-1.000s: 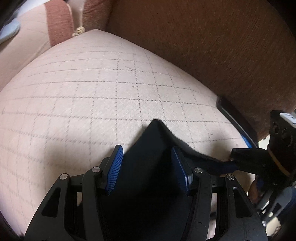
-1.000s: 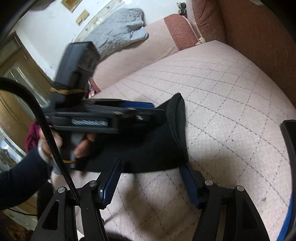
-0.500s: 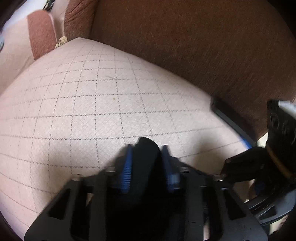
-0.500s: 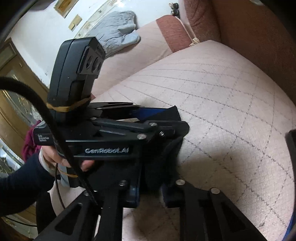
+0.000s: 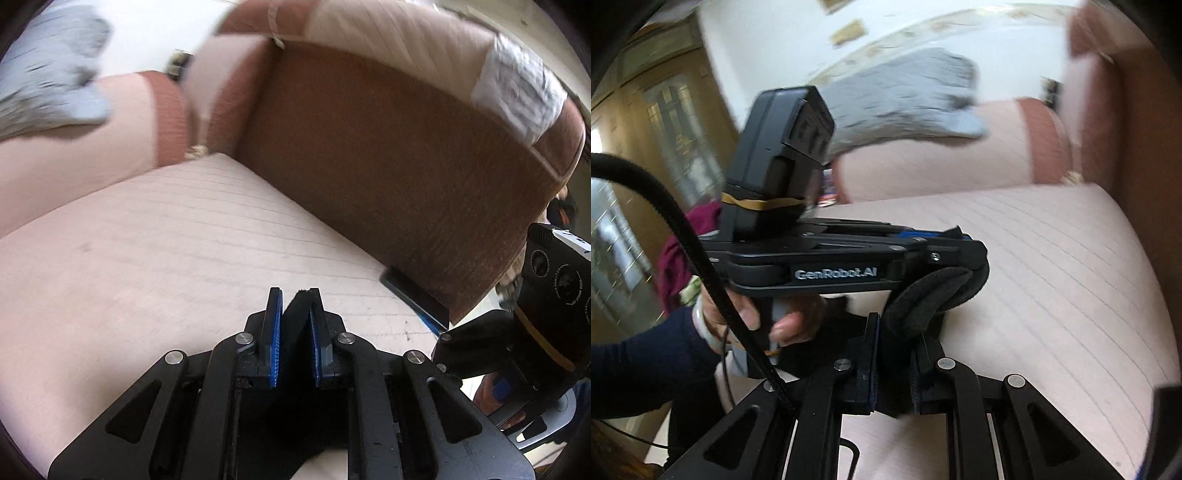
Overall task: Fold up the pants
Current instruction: 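Lay the folded leg onto the pants with the right gripper and release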
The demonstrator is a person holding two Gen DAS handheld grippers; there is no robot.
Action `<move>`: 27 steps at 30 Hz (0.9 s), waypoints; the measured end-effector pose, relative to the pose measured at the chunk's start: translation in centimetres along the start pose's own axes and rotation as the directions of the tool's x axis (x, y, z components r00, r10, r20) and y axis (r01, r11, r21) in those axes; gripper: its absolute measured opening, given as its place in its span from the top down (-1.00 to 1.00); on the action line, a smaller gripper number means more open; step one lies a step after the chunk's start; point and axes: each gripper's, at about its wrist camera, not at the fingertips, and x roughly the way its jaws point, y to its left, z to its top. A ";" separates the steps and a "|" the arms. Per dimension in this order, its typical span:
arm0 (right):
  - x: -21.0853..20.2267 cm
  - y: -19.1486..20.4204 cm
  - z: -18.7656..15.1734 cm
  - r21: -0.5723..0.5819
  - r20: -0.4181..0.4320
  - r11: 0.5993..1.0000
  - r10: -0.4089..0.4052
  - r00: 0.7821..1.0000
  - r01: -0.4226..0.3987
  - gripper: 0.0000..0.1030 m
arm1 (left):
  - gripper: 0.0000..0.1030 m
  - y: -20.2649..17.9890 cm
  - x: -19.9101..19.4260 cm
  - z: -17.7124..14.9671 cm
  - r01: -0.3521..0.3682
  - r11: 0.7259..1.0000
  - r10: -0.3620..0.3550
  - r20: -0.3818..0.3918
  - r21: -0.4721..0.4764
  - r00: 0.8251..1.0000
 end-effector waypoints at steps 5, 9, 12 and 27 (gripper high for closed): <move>5.8 6.0 0.3 -0.064 -0.070 0.994 0.089 0.994 -0.093 0.75 | 0.77 6.3 -5.6 -5.2 -0.122 0.976 0.126 0.016 -0.181 0.992; 12.3 10.2 -1.9 -0.085 -0.155 0.990 0.099 0.983 -0.113 0.74 | 0.77 12.2 -8.7 -10.3 -0.154 0.890 0.154 -0.035 -0.429 0.988; 17.5 11.4 -4.2 -0.059 -0.246 0.994 0.079 0.966 -0.097 0.63 | 0.77 14.1 -10.6 -13.0 -0.219 0.842 0.217 -0.062 -0.493 0.974; 9.5 3.8 -2.8 0.169 -0.091 0.985 -0.012 0.996 0.027 -0.02 | -0.12 8.0 -8.0 -16.1 -0.327 0.844 0.293 -0.146 -0.425 0.945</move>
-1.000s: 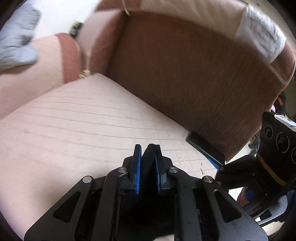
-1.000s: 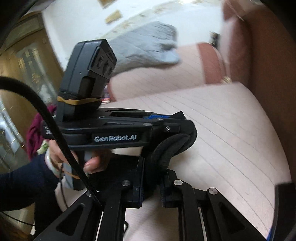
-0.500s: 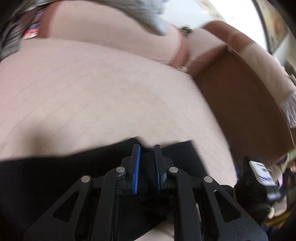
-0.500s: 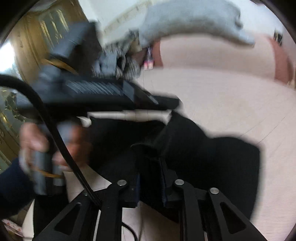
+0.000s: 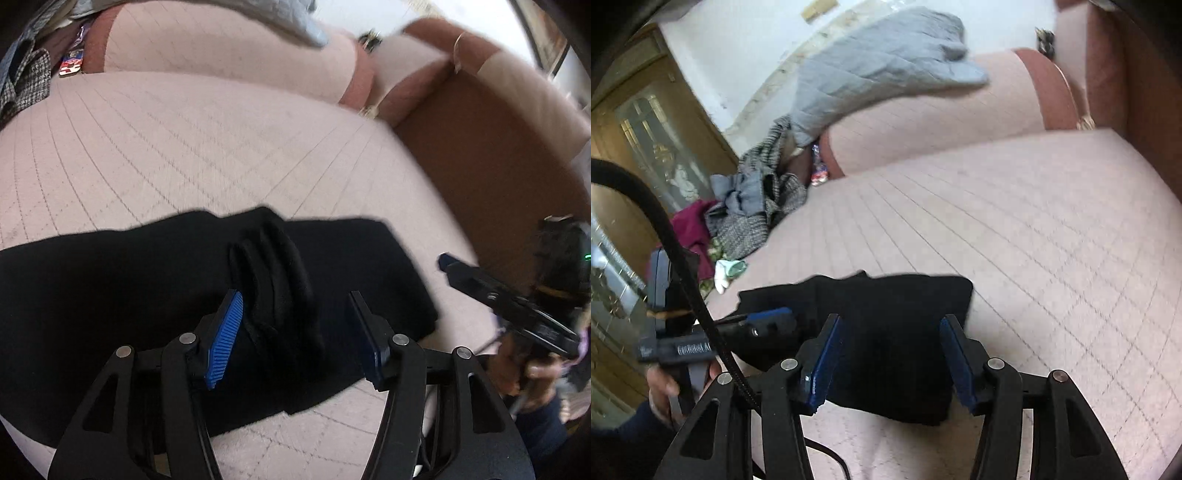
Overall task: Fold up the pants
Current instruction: 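Lay the folded leg onto the pants with the right gripper and release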
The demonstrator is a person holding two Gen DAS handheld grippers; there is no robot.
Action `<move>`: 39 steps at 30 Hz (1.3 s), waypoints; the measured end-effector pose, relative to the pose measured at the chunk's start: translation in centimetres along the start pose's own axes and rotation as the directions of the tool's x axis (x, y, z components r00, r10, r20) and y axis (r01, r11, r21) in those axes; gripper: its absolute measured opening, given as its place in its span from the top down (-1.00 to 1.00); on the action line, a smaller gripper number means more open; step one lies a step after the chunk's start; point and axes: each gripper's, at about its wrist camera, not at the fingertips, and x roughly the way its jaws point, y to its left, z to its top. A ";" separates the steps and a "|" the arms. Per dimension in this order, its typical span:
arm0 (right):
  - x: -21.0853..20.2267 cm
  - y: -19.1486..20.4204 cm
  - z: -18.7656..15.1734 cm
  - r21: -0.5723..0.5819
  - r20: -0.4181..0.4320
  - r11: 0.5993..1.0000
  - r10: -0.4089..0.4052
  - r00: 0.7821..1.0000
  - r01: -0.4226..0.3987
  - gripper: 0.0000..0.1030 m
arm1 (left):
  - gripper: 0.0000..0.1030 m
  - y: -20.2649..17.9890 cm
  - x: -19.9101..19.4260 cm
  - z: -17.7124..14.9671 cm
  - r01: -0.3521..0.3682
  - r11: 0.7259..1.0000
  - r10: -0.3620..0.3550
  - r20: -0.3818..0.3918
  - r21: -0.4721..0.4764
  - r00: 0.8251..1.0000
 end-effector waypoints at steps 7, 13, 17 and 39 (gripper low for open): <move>1.6 0.1 -1.0 -0.062 -0.061 0.997 -0.052 0.997 0.048 -0.02 | 0.71 -1.7 1.8 1.1 -0.049 0.999 0.049 0.006 0.012 0.999; 0.4 0.9 -0.6 -0.092 -0.018 0.996 0.004 1.000 -0.006 -0.02 | 0.72 -1.0 -1.3 1.9 -0.043 0.997 0.039 0.066 0.063 0.997; 2.3 1.8 -0.8 -0.106 -0.047 0.994 0.002 0.999 -0.007 -0.02 | 0.72 0.9 0.0 0.9 -0.064 0.998 0.063 0.024 0.018 0.998; 3.5 5.5 -1.9 -0.138 -0.083 0.990 0.032 0.996 -0.043 -0.02 | 0.49 3.3 -6.9 -2.9 -0.295 0.953 0.302 0.150 -0.069 0.942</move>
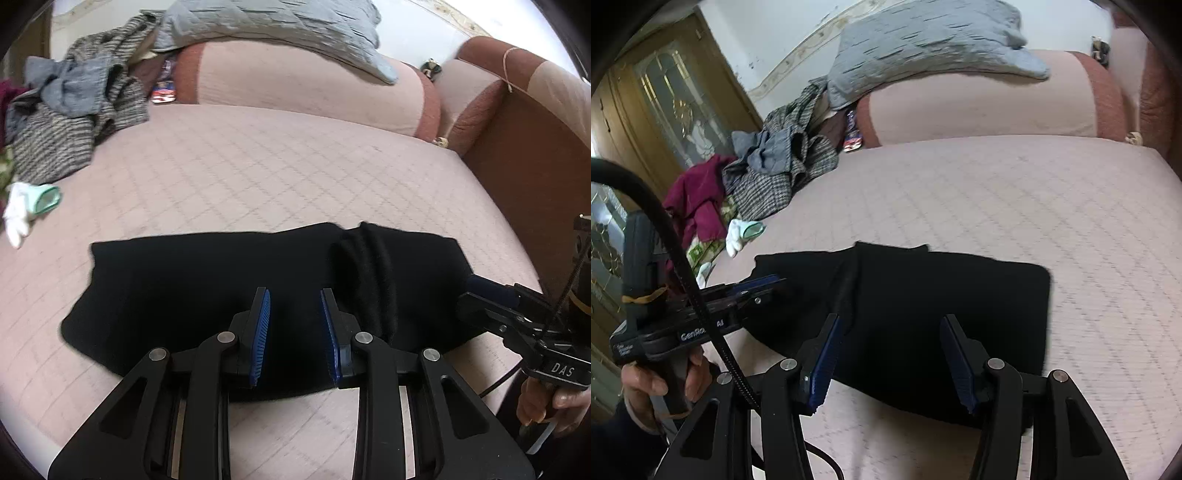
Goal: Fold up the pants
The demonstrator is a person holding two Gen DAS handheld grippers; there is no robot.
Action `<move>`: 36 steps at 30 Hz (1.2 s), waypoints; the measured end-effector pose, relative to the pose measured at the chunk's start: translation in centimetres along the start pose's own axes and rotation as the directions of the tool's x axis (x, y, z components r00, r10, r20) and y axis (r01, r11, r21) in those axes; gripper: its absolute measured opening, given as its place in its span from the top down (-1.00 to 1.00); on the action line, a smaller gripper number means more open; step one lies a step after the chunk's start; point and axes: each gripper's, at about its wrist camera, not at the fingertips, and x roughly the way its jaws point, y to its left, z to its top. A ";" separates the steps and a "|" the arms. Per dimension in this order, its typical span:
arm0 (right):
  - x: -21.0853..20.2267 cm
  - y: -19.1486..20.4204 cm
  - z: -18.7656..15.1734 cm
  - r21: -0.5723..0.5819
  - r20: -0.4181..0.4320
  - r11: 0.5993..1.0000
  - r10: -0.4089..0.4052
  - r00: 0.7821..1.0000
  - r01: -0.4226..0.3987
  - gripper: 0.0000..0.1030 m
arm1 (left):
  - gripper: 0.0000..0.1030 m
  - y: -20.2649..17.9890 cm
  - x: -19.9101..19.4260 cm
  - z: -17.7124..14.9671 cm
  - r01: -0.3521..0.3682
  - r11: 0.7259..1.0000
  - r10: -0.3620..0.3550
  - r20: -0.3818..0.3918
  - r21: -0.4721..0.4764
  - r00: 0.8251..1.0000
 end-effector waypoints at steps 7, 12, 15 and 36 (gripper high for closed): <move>2.1 3.0 0.0 -0.029 -0.030 0.999 0.034 0.999 -0.035 -0.02 | 0.30 2.2 -1.3 -1.6 -0.005 0.997 0.005 -0.004 -0.074 1.000; 3.1 4.8 0.1 -0.075 -0.048 0.996 0.039 0.998 -0.043 -0.02 | -0.15 4.7 -2.9 -2.9 0.032 0.982 -0.029 0.020 -0.185 0.999; 3.7 5.2 0.3 -0.074 -0.057 0.996 0.040 0.998 -0.044 -0.02 | -0.15 6.1 -3.3 -3.4 0.015 0.973 -0.012 0.015 -0.232 1.000; 7.5 9.7 2.1 -0.161 -0.099 0.981 0.089 0.991 -0.104 -0.02 | -0.15 11.5 -3.7 -5.5 -0.049 0.902 0.050 -0.010 -0.429 0.999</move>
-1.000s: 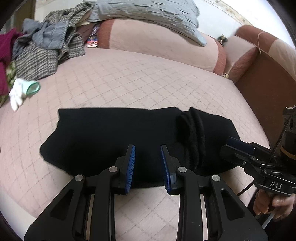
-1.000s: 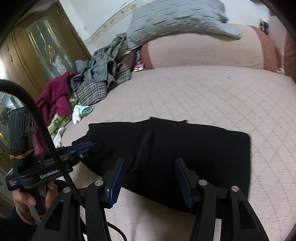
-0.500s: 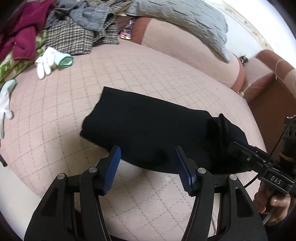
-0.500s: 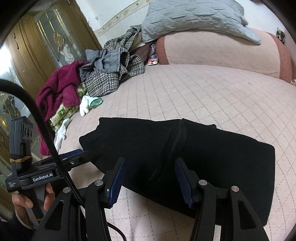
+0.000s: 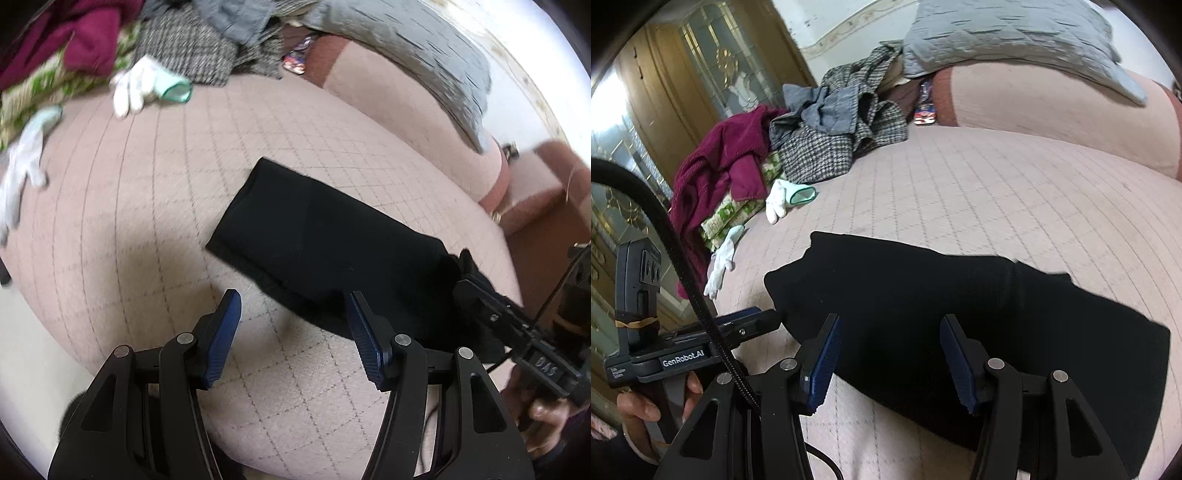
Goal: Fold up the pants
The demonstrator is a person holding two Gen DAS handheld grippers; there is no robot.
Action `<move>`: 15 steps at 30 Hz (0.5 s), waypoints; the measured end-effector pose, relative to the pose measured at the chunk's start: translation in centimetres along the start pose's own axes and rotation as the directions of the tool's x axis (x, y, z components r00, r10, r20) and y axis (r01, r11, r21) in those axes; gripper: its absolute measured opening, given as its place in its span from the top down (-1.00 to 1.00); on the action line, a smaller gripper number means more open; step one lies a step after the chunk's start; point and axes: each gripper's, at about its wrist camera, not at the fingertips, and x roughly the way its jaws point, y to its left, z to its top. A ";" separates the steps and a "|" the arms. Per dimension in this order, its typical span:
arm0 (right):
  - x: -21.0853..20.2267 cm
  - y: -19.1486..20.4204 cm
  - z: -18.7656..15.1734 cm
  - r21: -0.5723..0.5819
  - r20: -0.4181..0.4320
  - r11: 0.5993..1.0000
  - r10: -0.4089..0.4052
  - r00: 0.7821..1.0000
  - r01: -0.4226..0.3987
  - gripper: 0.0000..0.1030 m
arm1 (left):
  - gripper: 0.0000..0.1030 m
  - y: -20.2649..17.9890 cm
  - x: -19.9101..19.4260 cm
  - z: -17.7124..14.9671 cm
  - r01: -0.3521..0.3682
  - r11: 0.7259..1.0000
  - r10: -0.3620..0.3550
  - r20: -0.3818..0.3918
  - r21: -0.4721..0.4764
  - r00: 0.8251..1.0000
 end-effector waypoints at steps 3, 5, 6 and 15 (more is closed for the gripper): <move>1.1 0.6 0.6 -0.032 -0.007 0.999 -0.003 1.000 0.002 -0.02 | -0.15 1.0 0.2 0.1 -0.011 0.998 0.011 -0.001 -0.054 1.000; 1.9 0.8 1.0 -0.053 -0.012 0.999 -0.007 1.000 0.006 -0.02 | -0.15 1.4 0.4 0.2 -0.004 0.996 0.003 -0.007 -0.089 1.000; 2.3 0.9 1.2 -0.061 -0.013 0.998 -0.010 1.000 0.009 -0.02 | -0.15 1.6 0.6 0.3 -0.001 0.994 -0.001 -0.015 -0.107 1.000; 4.0 0.8 2.1 -0.076 -0.031 0.997 -0.002 1.000 -0.001 -0.02 | -0.15 1.1 1.6 0.7 -0.022 0.994 0.019 -0.028 -0.104 0.999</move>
